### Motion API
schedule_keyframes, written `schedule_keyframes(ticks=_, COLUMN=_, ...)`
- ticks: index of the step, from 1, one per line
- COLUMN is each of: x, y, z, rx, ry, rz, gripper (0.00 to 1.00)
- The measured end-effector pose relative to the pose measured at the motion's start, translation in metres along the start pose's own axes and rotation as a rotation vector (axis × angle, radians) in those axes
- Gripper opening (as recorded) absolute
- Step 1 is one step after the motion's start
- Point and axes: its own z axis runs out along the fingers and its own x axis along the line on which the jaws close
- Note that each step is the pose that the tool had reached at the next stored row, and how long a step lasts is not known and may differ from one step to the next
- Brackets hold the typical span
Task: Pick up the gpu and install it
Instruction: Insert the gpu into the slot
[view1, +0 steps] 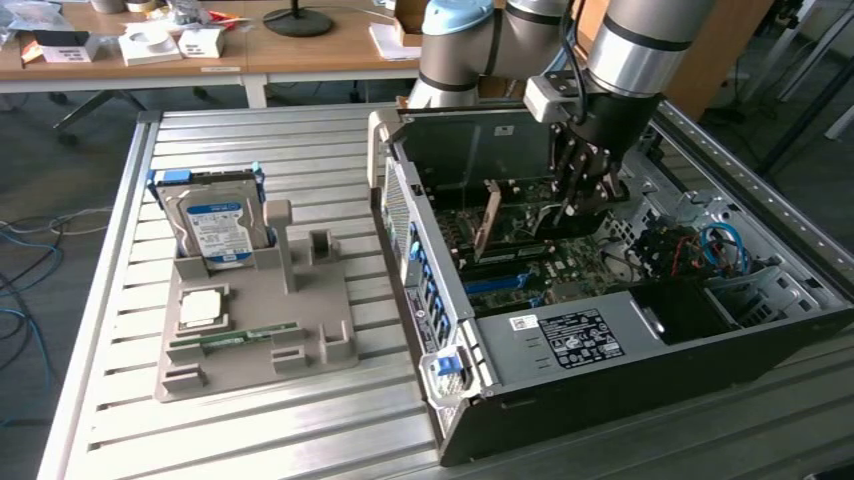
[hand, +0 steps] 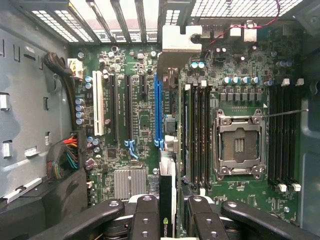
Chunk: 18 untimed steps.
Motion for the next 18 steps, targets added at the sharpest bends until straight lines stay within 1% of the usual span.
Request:
schedule_keyframes(ticks=4, x=0.0, y=0.0, z=0.0014, rx=0.0001, ry=-0.0003, rz=0.0, gripper=0.27)
schedule_keyframes(ticks=14, x=0.0002, y=-0.0001, z=0.0101, rx=0.0, ry=-0.0001, rz=0.0, gripper=0.27)
schedule_keyframes(ticks=18, x=0.0002, y=0.0, z=0.0101, rx=0.0, ry=0.0002, rz=0.0, gripper=0.27)
